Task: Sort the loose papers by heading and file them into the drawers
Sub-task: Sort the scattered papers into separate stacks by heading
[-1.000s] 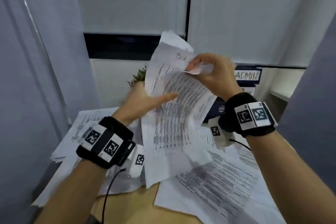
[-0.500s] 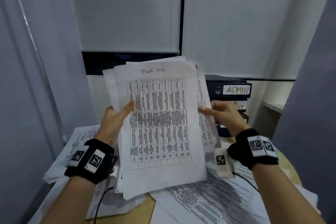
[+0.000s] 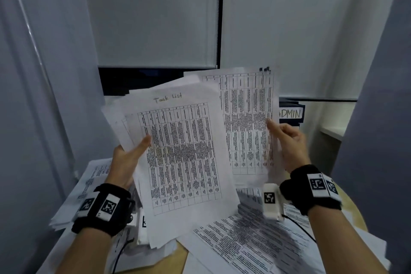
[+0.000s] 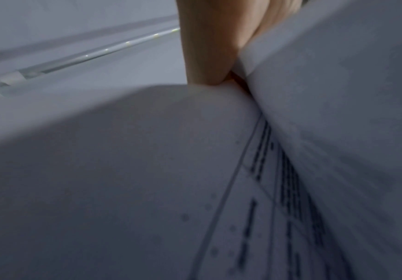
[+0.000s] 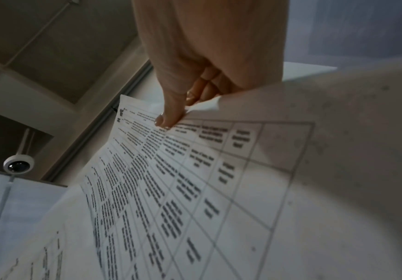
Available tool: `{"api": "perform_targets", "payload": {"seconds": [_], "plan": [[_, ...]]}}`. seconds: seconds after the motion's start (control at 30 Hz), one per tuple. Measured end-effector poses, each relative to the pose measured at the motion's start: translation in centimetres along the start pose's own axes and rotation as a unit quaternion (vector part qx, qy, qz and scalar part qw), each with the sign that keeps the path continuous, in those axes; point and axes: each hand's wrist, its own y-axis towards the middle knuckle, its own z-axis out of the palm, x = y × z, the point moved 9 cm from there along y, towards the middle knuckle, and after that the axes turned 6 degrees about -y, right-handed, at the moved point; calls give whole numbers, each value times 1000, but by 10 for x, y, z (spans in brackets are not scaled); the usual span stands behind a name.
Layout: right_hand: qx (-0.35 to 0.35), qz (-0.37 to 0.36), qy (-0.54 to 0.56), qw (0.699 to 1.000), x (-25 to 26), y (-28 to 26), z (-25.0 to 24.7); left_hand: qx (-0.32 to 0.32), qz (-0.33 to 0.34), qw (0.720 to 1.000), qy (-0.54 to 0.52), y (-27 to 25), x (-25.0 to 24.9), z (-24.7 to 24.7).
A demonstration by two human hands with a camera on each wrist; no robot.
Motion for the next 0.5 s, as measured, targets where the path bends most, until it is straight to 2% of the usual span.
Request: {"api": "perform_targets", "payload": {"seconds": [0.13, 0.27, 0.5], "plan": [[-35, -1, 37, 999, 1, 1, -5, 24, 0, 1000, -4, 4, 4, 3], [-106, -1, 74, 992, -1, 5, -20, -2, -12, 1000, -7, 11, 14, -7], [-121, 21, -21, 992, -5, 1, -45, -21, -12, 998, -51, 14, 16, -17]]}}
